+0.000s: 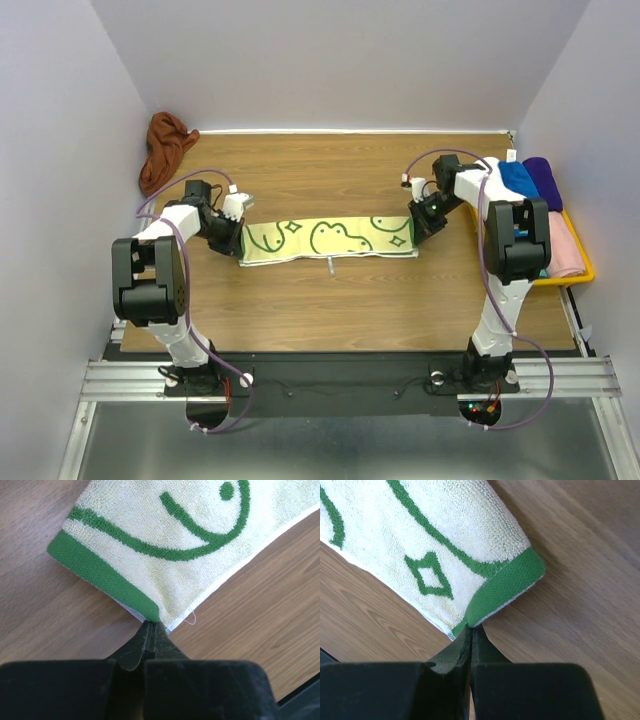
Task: Roll the towels
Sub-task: Fold the towel
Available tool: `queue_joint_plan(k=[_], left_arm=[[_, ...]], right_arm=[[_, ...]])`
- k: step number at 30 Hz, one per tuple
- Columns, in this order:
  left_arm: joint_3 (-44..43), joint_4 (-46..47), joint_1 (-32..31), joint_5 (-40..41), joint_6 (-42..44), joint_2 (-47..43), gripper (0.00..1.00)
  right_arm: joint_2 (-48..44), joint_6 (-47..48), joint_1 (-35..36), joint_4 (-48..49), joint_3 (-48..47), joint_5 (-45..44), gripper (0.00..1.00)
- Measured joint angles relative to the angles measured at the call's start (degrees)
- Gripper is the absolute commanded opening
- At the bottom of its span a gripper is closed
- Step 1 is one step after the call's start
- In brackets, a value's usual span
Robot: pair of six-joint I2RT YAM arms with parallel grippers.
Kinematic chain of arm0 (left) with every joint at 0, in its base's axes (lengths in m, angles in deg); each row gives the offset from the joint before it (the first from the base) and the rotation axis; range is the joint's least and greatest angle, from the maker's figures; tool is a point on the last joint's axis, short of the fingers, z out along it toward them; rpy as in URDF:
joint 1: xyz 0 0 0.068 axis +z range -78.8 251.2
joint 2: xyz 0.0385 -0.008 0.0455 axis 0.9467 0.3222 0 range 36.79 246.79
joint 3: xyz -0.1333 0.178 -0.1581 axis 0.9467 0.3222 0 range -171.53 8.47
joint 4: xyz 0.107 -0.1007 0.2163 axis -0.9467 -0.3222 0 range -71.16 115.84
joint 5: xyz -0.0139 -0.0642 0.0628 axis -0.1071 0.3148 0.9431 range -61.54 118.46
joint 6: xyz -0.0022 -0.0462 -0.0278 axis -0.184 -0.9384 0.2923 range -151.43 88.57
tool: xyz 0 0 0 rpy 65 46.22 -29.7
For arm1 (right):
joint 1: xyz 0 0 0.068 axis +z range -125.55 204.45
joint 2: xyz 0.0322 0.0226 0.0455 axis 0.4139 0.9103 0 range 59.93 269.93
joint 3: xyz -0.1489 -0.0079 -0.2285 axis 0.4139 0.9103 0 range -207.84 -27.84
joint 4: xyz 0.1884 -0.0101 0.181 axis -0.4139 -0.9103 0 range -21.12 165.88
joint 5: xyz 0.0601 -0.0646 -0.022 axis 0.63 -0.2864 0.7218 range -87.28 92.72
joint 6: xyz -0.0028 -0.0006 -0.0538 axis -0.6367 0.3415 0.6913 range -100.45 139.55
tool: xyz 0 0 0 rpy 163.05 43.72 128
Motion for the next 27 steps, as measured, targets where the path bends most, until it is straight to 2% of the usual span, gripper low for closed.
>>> queue_joint_plan(k=[12,19,27], left_arm=[[-0.6,-3.1,0.0,0.0,1.3,-1.7,0.00],[-0.7,-2.8,0.0,0.7,1.2,3.1,0.00],[-2.2,-3.0,0.1,1.2,-1.6,4.5,0.00]], right_arm=[[0.0,0.5,0.0,-0.5,-0.9,-1.2,0.01],[0.0,1.6,0.0,-0.5,-0.9,-2.7,0.00],[0.0,2.5,0.1,-0.5,1.7,-3.1,0.00]])
